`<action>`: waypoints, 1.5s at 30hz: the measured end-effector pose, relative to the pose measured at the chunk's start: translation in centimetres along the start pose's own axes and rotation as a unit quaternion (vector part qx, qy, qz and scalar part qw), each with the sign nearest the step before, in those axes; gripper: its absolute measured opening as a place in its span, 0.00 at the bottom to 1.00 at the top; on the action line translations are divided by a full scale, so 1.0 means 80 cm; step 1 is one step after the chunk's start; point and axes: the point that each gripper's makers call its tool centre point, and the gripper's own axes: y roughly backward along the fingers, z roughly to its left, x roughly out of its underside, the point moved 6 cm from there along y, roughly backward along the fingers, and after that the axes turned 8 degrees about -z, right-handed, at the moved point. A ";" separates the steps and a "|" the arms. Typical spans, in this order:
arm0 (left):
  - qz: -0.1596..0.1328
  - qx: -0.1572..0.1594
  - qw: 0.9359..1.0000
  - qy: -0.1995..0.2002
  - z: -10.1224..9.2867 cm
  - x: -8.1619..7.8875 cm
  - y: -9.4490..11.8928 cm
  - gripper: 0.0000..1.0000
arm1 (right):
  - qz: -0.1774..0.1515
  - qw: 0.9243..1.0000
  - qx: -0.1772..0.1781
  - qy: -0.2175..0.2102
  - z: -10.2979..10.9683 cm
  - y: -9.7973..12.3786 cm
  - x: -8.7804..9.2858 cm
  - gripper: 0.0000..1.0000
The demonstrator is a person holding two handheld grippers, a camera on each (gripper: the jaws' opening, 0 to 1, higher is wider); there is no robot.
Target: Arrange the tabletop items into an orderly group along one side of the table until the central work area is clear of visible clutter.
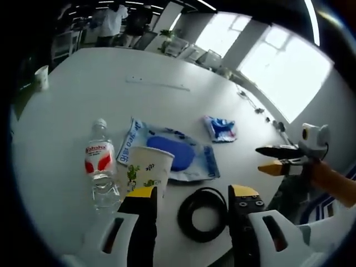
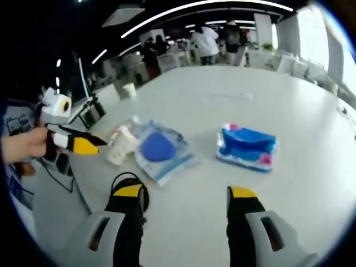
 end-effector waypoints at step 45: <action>0.031 -0.022 0.996 0.087 0.011 0.095 -0.013 0.46 | 0.077 0.994 -0.078 -0.005 0.070 -0.053 0.062 0.54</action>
